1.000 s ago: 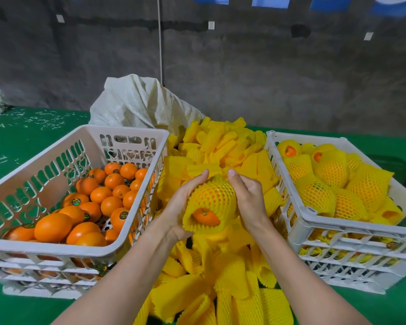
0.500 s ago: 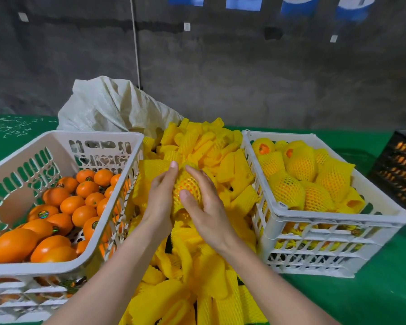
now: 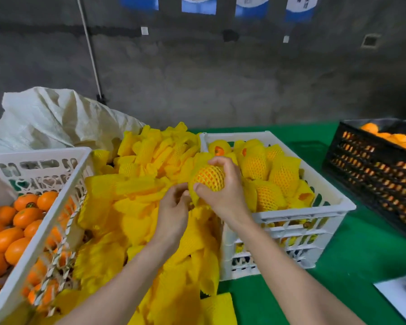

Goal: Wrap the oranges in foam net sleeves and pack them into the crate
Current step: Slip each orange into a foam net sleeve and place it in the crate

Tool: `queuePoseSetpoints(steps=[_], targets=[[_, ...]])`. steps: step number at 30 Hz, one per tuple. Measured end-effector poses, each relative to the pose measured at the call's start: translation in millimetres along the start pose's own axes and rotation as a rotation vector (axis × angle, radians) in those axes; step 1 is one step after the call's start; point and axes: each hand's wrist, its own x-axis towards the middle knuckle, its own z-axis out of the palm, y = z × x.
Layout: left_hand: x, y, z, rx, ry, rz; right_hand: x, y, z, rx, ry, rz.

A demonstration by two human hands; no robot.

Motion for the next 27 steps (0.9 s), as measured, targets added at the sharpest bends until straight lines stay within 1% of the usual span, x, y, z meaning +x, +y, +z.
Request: queuePoseSetpoints(steps=[2,5,6,8,10,11,15,18,20,23,25,27], targets=[[10,-8,24,0.253,-0.132,0.168,27,11,-21,-0.1,0.097,-0.016],[26,-10,57,0.611,-0.297,0.395,70,30,-52,-0.278,0.186,0.015],[29,-11,64,0.697,-0.342,0.442,84,37,-62,-0.346,0.219,0.028],[35,-14,71,0.803,-0.385,0.469,108,54,-80,-0.477,0.294,0.046],[37,-19,70,0.815,-0.406,0.455,129,72,-94,-0.581,0.314,0.096],[37,-21,68,0.807,-0.417,0.449,137,82,-99,-0.628,0.277,0.145],[39,-26,67,0.802,-0.413,0.461,159,114,-102,-0.845,0.002,0.409],[39,-27,69,0.785,-0.393,0.466,167,120,-97,-0.934,-0.108,0.512],[38,-27,68,0.775,-0.384,0.466,168,119,-95,-0.98,-0.139,0.529],[34,-25,68,0.755,-0.364,0.467,162,112,-93,-1.083,-0.108,0.499],[31,-23,66,0.711,-0.371,0.447,154,104,-90,-1.144,-0.083,0.423],[26,-22,61,0.652,-0.393,0.41,145,92,-82,-1.118,-0.074,0.298]])
